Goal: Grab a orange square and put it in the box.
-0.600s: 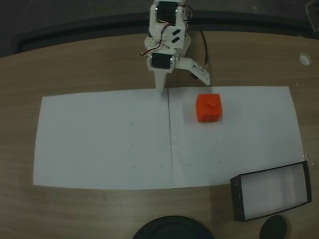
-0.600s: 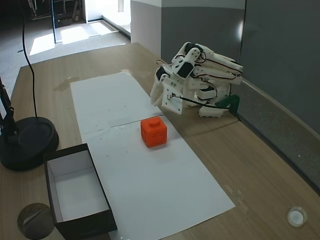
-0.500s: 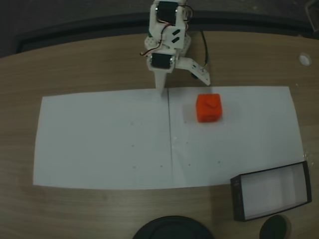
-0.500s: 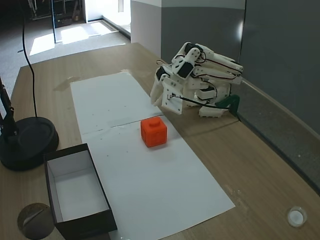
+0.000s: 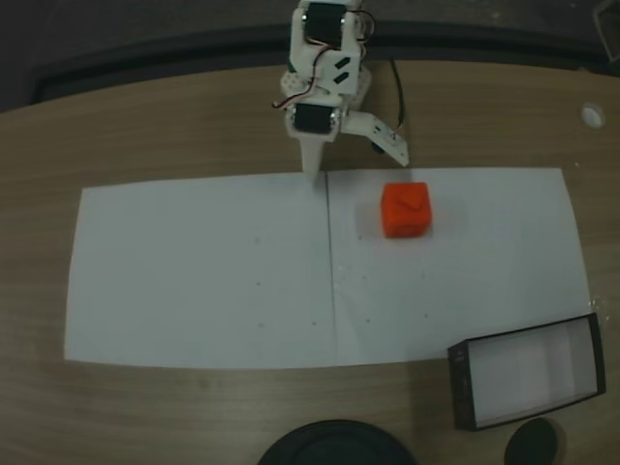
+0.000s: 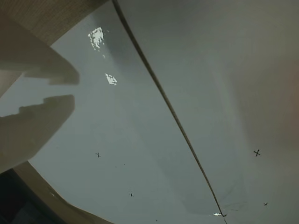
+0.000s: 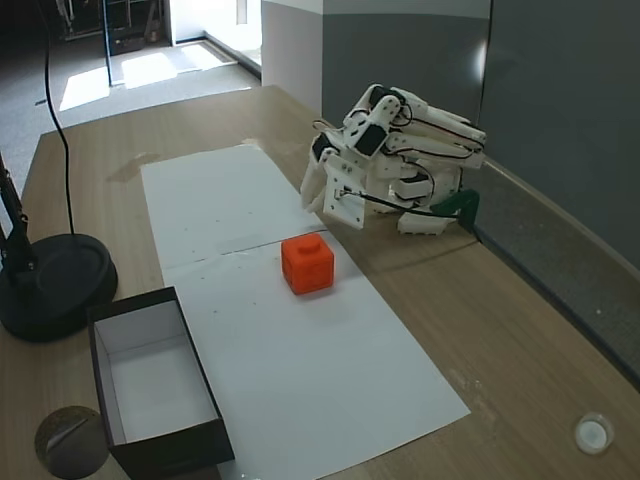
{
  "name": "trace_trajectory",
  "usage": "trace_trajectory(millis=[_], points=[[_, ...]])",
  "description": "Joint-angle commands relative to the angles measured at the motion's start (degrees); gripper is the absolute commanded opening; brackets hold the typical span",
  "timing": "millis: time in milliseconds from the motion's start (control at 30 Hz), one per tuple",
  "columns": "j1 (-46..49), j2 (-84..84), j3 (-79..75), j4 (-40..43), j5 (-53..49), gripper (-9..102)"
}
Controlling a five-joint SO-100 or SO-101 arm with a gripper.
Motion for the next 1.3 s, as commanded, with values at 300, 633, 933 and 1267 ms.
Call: trace_trajectory(millis=[300, 633, 933, 1267], points=[[0.0, 1.3, -3.2, 0.4, 0.4, 0], [-3.4, 1.3, -3.8, -18.0, 0.4, 2], [-3.0, 0.6, -7.9, -24.3, 0.4, 33], [-8.4, -5.7, -23.6, -19.1, 3.0, 34]])
